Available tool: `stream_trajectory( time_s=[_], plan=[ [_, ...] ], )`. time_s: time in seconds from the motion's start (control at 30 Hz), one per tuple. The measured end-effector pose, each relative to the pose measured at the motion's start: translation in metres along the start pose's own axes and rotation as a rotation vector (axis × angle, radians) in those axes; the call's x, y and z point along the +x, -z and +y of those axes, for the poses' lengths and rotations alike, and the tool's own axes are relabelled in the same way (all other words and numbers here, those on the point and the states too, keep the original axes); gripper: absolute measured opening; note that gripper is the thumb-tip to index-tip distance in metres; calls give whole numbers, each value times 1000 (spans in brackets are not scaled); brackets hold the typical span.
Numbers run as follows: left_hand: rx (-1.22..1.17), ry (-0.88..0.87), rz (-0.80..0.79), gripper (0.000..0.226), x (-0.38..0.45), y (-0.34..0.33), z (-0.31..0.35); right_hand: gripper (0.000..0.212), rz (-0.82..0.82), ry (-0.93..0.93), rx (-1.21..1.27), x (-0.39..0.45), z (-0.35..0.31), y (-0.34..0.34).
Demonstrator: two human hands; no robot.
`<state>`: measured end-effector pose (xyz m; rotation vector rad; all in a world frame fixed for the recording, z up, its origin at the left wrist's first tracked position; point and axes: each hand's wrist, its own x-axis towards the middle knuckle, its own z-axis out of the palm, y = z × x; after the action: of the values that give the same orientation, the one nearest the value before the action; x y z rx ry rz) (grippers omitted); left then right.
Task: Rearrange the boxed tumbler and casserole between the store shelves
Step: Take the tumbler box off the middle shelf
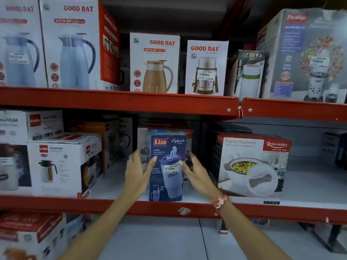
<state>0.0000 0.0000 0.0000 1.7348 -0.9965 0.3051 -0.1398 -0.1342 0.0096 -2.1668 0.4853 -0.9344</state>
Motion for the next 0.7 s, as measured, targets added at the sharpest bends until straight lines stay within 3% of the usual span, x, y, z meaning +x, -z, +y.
stream_trajectory(
  time_s=[0.07, 0.13, 0.33, 0.5, 0.7],
  plan=[
    [-43, 84, -161, 74, 1, -2, -1, 57, -89, -106, 134, 0, -1, -6],
    [-32, 114, -247, 65, 0, -2, -1, 51, -111, -114, 155, -3, -3, -9],
    [-196, 118, -258, 51, -1, 5, 10, 35, -80, -62, 235, -12, -11, 1],
    [-252, 17, -234, 58, -13, 18, 34, 52, -11, 21, 243, -30, -19, 21],
    [-396, -9, -216, 63, -41, 33, 71, 50, 9, 57, 299, -63, -37, 59]
  ],
)
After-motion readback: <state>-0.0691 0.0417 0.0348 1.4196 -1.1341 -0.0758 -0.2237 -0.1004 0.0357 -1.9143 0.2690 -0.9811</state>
